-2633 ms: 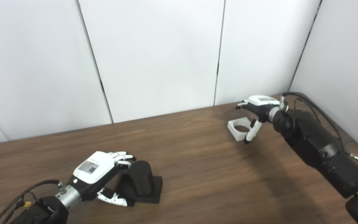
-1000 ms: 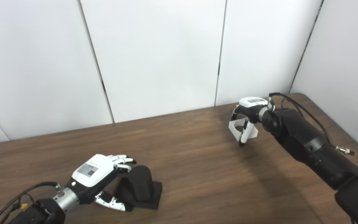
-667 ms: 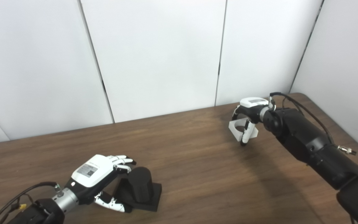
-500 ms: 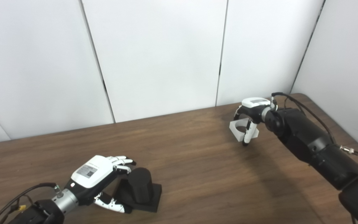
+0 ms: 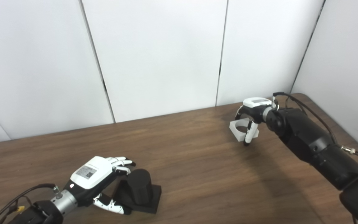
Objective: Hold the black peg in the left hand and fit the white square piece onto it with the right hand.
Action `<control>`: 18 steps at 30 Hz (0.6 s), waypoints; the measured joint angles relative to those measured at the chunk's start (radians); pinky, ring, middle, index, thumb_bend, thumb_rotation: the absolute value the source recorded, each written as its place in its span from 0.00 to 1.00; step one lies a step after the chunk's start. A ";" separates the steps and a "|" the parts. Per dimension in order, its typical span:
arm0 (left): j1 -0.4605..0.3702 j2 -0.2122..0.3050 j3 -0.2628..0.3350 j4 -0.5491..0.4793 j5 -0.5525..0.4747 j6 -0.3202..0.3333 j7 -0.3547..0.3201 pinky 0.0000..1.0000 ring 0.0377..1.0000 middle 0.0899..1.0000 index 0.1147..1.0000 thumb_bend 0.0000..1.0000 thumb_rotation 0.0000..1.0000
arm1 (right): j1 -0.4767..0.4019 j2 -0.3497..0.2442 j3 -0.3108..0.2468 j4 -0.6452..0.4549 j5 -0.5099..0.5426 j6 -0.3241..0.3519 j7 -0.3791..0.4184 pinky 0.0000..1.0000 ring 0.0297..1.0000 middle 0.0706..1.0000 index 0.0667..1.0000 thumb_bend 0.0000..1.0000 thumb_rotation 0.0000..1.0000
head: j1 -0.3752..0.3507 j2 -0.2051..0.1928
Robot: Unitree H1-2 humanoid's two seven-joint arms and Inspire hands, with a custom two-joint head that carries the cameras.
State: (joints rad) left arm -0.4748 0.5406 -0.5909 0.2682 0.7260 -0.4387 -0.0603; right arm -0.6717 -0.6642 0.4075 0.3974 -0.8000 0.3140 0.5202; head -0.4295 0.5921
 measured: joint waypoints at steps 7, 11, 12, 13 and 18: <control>-0.001 0.001 0.003 -0.006 -0.002 0.000 -0.017 0.81 0.88 0.85 0.42 0.52 0.07 | 0.017 -0.004 -0.001 0.001 -0.007 -0.018 -0.069 0.96 0.91 0.83 0.45 0.53 0.14 | 0.000 0.002; 0.000 0.001 0.005 -0.006 -0.005 0.000 -0.021 0.81 0.88 0.85 0.42 0.52 0.07 | 0.030 -0.009 -0.006 0.001 -0.006 -0.057 -0.115 0.94 0.89 0.80 0.45 0.52 0.13 | 0.000 0.003; 0.000 0.001 0.005 -0.006 -0.005 0.000 -0.022 0.81 0.88 0.85 0.43 0.52 0.07 | 0.032 -0.010 -0.007 0.001 -0.005 -0.065 -0.123 0.94 0.89 0.79 0.45 0.52 0.13 | 0.000 0.003; 0.000 0.001 0.006 -0.006 -0.005 -0.001 -0.022 0.81 0.88 0.85 0.43 0.52 0.07 | 0.035 -0.010 -0.008 0.001 -0.003 -0.077 -0.133 0.94 0.89 0.79 0.45 0.52 0.13 | 0.000 0.005; 0.000 0.001 0.006 -0.005 -0.005 -0.002 -0.022 0.81 0.88 0.85 0.42 0.52 0.07 | 0.049 -0.010 -0.029 0.012 0.011 -0.122 -0.179 0.92 0.88 0.78 0.45 0.52 0.13 | 0.003 0.002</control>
State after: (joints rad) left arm -0.4749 0.5416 -0.5848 0.2635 0.7212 -0.4411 -0.0826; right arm -0.6229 -0.6742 0.3788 0.4092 -0.7890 0.1919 0.3411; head -0.4265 0.5937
